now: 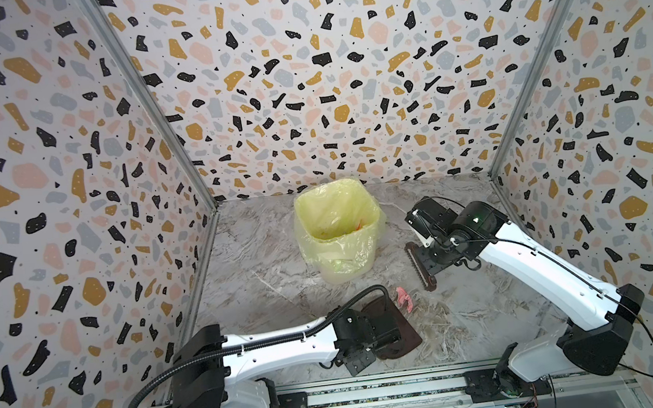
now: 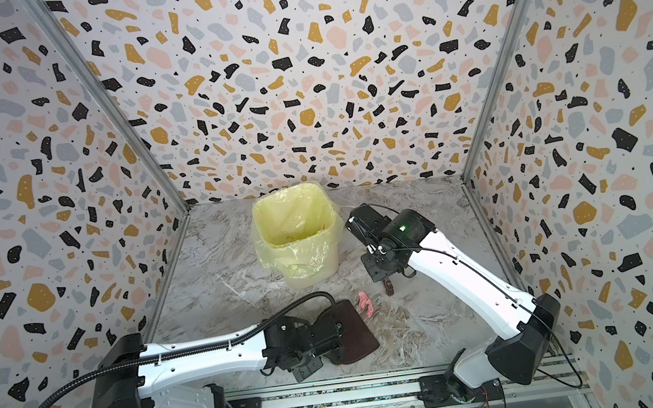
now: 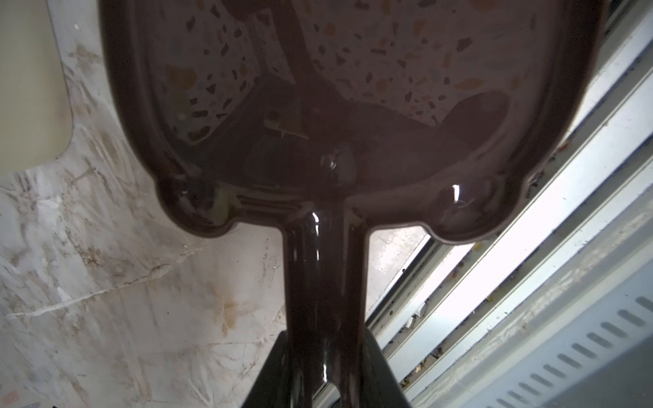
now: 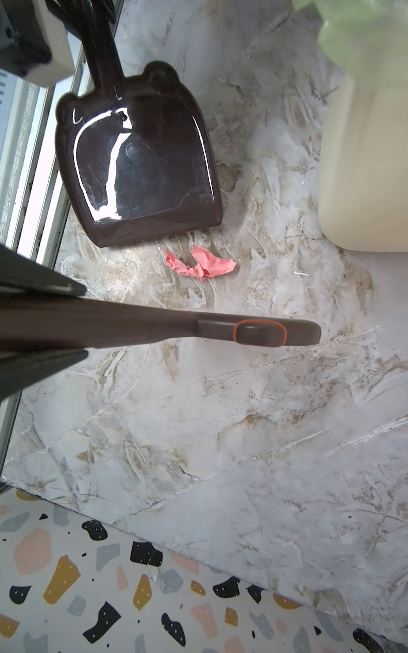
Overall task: Sweep away the paper scraps from the table
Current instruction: 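Sweep the pink scrap into the dustpan with the right gripper's brush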
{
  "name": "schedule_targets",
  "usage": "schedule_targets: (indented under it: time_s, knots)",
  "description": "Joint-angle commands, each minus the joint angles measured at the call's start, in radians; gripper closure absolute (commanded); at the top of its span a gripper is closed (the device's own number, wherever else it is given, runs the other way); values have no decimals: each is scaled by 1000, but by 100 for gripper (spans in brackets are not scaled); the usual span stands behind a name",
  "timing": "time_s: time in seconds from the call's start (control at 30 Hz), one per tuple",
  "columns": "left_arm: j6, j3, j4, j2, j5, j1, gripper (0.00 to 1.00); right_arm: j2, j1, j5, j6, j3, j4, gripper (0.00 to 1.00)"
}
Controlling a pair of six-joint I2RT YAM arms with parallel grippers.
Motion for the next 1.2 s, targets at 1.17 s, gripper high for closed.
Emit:
schedule_targets:
  time_s: [1.17]
  knots:
    - [74, -45, 137, 84, 118, 166, 100, 144, 117, -2, -76, 47, -4, 100]
